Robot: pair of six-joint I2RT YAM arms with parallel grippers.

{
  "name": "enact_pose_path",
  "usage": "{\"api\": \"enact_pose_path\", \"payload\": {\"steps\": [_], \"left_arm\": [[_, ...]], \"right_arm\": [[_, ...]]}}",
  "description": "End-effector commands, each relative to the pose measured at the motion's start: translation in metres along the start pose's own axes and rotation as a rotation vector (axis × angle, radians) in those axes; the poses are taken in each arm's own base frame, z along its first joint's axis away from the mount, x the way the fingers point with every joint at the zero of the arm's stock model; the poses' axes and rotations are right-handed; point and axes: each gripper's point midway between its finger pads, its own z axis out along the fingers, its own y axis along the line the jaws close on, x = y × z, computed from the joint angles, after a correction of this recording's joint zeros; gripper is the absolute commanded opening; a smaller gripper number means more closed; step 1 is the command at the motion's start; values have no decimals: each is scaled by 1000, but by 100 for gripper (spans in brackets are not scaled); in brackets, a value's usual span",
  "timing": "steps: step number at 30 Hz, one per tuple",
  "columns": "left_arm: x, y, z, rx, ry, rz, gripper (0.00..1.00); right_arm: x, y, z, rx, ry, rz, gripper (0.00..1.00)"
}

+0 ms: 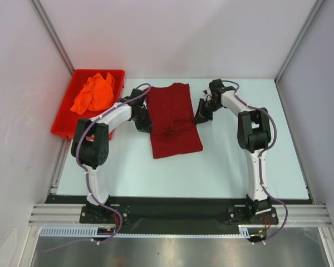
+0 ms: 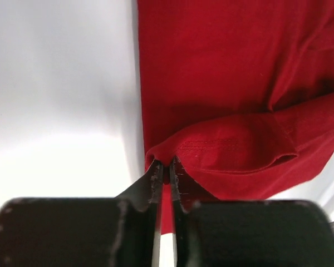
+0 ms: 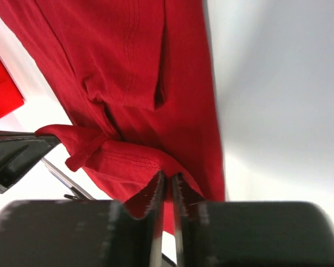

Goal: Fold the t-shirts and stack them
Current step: Fold the tshirt

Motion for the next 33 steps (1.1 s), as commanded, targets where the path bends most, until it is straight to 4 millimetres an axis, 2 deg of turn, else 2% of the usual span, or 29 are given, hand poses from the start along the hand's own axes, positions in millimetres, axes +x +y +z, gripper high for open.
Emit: {"api": "enact_pose_path", "payload": {"steps": [1, 2, 5, 6, 7, 9, 10, 12, 15, 16, 17, 18, 21, 22, 24, 33], "left_arm": [[-16, -4, -2, 17, -25, -6, 13], [-19, -4, -1, 17, -35, -11, 23], [-30, -3, -7, 9, -74, -17, 40], [-41, -4, -12, -8, -114, -11, 41], [-48, -5, -17, -15, -135, -2, 44], [-56, -3, -28, -53, -153, 6, 51], [-71, -7, -41, -71, -206, 20, 56], [-77, -11, -64, -67, -250, 32, 60], [-76, -23, -88, -2, -294, 71, 62], [-66, -19, -84, 2, -268, 83, 63], [-62, -21, -82, 22, -255, 92, 64], [-51, -14, -78, 15, -232, 92, 64], [-39, -12, -71, 46, -213, 87, 63], [-29, -7, -64, 46, -191, 78, 62], [-24, -6, -58, 71, -188, 74, 59], [-30, 0, -42, 43, -185, 70, 57]], "right_arm": [[-15, 5, -4, -33, -22, -17, 17], [-18, 5, -4, -35, -26, -18, 18], [-33, 4, -5, -43, -51, -21, 26], [-37, 1, -5, -30, -57, -16, 26], [-53, 7, -9, -37, -88, -35, 27], [-63, 6, -16, -24, -90, -10, 29], [-75, 19, -28, -43, -126, -33, 31], [-76, 18, -34, -12, -136, -43, 33], [-62, 22, -49, 49, -152, -119, 47], [-56, 21, -49, 59, -145, -139, 54], [-44, 18, -50, 67, -124, -167, 57], [-38, 18, -47, 67, -113, -180, 59], [-28, 10, -41, 96, -95, -227, 59], [-27, 11, -39, 101, -94, -241, 58], [-30, 10, -33, 120, -100, -257, 57], [-41, 18, -6, 151, -116, -312, 48]]}}
